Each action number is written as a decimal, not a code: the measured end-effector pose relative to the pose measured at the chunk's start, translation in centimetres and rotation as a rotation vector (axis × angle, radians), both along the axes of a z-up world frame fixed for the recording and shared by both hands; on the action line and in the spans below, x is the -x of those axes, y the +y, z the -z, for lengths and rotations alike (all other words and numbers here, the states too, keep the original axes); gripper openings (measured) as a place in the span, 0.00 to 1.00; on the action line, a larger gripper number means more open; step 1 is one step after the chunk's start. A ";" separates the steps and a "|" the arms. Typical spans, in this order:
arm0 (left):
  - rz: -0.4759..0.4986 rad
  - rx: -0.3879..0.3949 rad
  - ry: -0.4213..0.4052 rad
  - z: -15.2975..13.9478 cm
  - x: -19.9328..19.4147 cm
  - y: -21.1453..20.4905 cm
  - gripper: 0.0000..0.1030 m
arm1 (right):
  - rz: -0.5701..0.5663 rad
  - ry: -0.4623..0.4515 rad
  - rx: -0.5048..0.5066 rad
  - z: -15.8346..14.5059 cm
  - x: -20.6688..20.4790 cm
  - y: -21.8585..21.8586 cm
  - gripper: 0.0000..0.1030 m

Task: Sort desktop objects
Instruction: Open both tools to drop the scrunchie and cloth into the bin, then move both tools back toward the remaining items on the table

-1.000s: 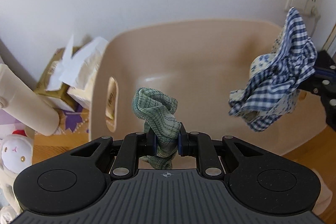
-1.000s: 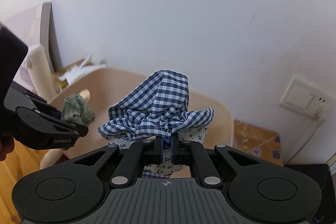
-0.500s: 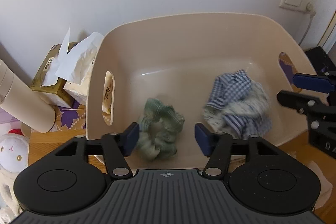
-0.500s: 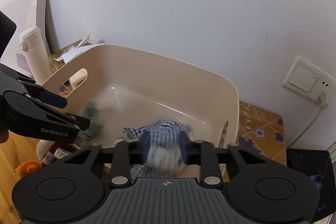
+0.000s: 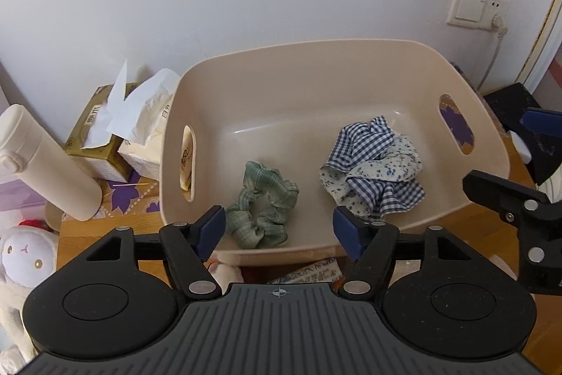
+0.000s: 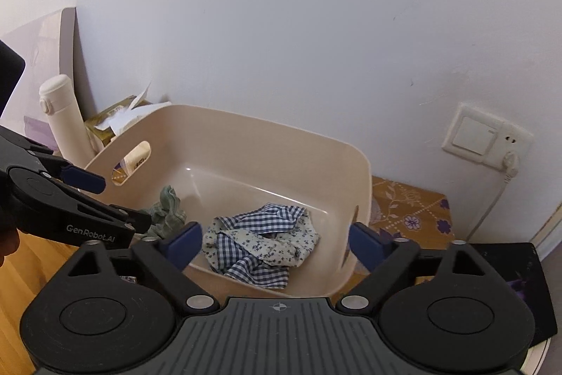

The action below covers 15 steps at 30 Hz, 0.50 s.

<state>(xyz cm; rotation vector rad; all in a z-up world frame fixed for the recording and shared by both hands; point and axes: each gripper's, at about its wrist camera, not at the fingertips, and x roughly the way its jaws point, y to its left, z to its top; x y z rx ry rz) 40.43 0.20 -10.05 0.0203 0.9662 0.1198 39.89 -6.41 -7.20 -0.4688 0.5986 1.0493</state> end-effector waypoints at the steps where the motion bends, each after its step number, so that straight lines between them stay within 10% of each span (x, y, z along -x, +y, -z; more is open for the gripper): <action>1: 0.000 0.000 -0.008 -0.3 0.3 0.0 0.70 | 0.004 -0.001 -0.004 -0.2 0.1 -0.4 0.95; 15: -0.002 0.012 -0.049 -2.5 5.2 0.6 0.71 | 0.057 -0.046 -0.015 -2.4 3.0 -4.8 1.00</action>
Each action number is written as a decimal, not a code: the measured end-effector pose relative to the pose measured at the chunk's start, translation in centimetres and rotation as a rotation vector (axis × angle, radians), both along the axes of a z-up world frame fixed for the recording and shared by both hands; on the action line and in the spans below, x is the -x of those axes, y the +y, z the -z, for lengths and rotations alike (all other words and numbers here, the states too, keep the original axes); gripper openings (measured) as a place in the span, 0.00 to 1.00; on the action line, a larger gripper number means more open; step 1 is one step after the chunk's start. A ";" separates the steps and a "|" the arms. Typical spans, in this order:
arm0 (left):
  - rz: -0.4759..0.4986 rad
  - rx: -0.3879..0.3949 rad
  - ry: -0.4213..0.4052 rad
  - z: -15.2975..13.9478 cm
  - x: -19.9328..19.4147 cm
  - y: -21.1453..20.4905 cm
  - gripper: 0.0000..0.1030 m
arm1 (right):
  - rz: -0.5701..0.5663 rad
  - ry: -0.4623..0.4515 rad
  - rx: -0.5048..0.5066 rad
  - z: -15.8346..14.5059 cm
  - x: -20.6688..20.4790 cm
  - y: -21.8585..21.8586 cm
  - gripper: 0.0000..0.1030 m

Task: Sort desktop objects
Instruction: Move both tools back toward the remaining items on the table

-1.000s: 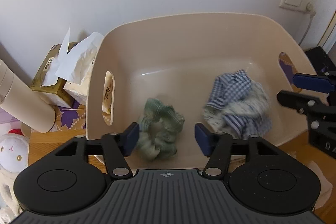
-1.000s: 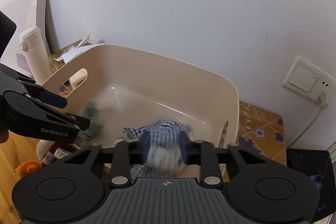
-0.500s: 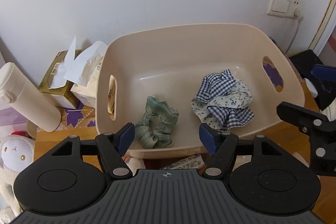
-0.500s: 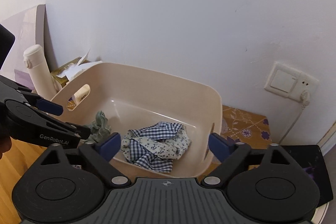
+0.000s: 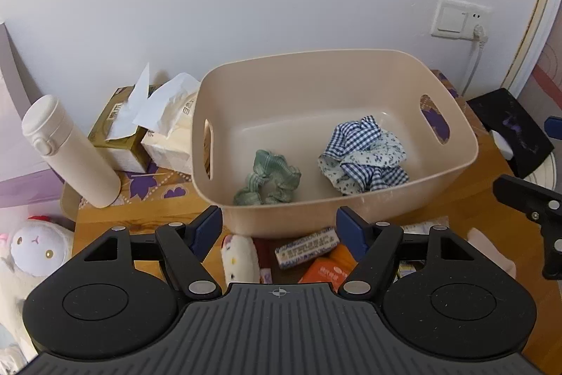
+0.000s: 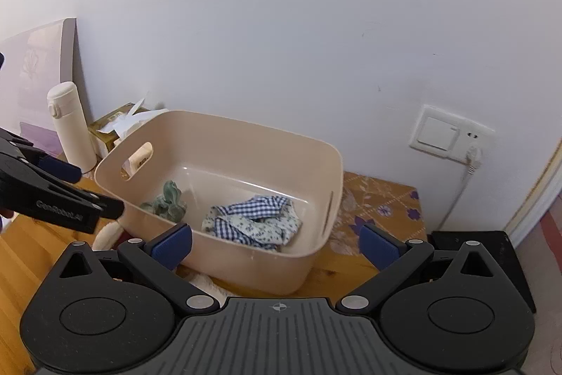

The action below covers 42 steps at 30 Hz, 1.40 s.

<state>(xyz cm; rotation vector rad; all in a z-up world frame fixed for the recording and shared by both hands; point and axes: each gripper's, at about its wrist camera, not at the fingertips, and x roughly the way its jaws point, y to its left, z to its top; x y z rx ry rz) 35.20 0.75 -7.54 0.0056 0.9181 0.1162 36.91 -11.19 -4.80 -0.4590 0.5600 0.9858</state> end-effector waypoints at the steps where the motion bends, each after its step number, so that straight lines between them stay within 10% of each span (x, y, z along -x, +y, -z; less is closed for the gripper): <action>1: 0.002 0.000 -0.001 -0.1 0.4 0.0 0.71 | 0.006 -0.002 0.001 -0.1 0.2 -0.4 1.00; 42: -0.093 0.061 0.247 7.8 9.4 1.6 0.71 | 0.043 0.061 0.200 7.4 0.8 -9.5 1.00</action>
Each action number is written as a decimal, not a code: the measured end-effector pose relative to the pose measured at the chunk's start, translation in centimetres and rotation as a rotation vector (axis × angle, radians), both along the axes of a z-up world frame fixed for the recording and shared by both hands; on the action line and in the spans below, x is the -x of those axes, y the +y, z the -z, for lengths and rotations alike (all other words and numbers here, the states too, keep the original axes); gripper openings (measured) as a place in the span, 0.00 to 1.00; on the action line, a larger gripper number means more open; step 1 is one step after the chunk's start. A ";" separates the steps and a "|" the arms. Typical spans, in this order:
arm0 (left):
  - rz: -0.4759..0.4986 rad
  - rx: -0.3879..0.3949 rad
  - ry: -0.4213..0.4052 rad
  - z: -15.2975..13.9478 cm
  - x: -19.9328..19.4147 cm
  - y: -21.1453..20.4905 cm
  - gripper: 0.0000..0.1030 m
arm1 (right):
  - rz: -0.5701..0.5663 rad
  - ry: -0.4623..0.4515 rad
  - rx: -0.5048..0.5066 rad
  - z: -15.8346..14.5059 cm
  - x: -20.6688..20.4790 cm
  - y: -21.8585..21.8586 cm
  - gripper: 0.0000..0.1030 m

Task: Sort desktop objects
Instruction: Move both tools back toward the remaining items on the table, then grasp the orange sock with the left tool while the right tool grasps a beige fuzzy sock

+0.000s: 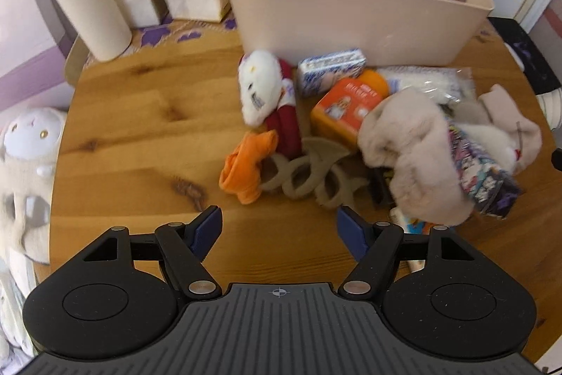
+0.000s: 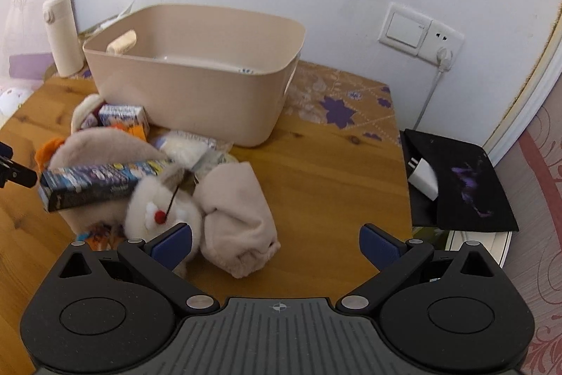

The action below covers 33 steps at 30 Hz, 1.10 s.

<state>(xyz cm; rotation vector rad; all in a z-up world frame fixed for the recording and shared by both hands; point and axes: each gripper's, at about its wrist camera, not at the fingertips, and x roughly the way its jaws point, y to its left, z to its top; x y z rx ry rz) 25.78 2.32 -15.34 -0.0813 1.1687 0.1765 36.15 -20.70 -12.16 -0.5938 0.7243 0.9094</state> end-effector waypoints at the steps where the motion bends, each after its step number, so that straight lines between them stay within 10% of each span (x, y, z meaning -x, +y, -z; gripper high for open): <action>1: -0.010 -0.003 0.006 0.3 0.0 0.2 0.71 | -0.004 0.001 0.009 0.2 -0.1 0.1 1.00; 33: -0.180 -0.019 0.081 4.7 -4.7 6.0 0.71 | -0.118 0.070 0.125 5.4 -3.0 3.3 1.00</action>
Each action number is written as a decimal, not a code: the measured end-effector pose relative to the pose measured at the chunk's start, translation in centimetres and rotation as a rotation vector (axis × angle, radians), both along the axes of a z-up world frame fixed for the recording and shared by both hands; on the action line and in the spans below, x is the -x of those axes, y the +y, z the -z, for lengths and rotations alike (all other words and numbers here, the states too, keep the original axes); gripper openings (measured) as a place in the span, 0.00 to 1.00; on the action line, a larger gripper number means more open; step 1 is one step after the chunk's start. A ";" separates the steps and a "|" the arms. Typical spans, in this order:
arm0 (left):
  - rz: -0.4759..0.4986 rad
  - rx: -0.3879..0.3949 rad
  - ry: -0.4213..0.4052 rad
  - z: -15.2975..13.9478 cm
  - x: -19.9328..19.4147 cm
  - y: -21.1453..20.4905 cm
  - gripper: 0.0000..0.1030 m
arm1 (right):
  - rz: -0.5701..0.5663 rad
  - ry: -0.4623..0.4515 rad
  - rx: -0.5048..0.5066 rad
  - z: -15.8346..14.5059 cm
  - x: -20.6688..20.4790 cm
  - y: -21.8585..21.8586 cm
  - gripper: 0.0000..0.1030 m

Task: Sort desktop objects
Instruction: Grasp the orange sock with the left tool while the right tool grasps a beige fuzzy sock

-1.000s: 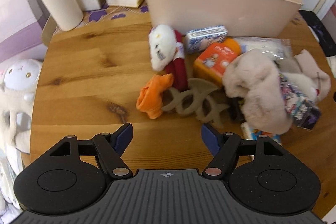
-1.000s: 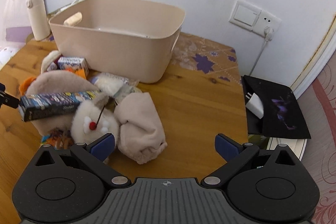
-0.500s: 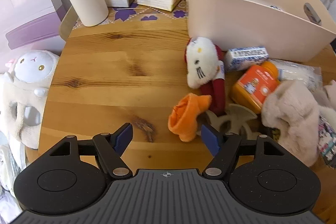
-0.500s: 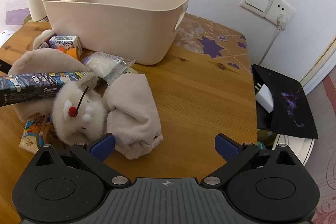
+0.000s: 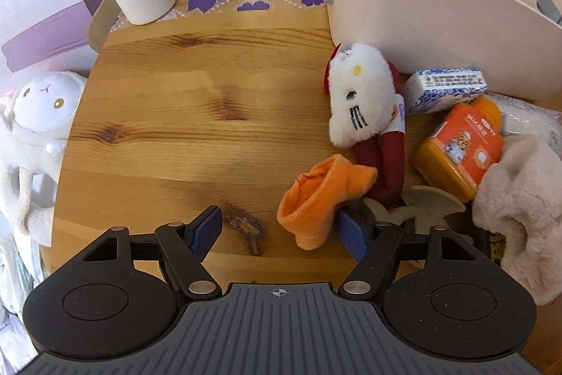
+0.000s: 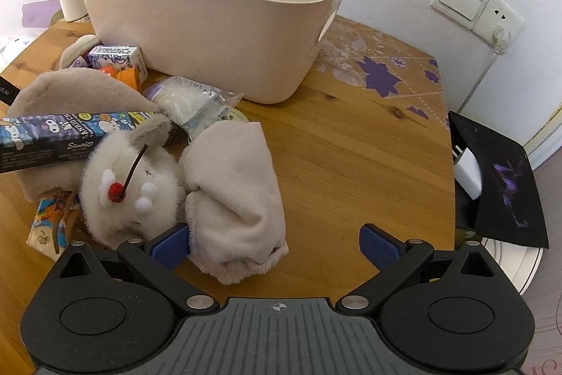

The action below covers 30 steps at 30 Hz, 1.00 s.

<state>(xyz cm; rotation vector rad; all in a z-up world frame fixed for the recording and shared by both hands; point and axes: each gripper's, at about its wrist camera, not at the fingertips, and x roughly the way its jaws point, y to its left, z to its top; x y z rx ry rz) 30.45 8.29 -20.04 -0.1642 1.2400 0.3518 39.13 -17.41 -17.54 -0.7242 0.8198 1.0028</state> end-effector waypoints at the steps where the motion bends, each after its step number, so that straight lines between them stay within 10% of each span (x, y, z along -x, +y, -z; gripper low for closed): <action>1: 0.001 0.000 0.003 0.2 -0.1 0.0 0.71 | -0.005 0.001 0.001 0.1 0.0 0.1 1.00; 9: 0.009 0.027 -0.022 0.5 -0.7 0.2 0.71 | -0.034 0.026 0.014 1.0 -0.3 0.7 0.98; 18: 0.055 0.040 -0.056 0.5 -0.5 0.0 0.63 | -0.050 0.078 0.018 1.9 -0.2 1.2 0.60; 30: 0.128 0.035 -0.081 0.6 -0.4 -0.7 0.21 | -0.003 0.084 0.013 1.4 0.6 0.1 0.30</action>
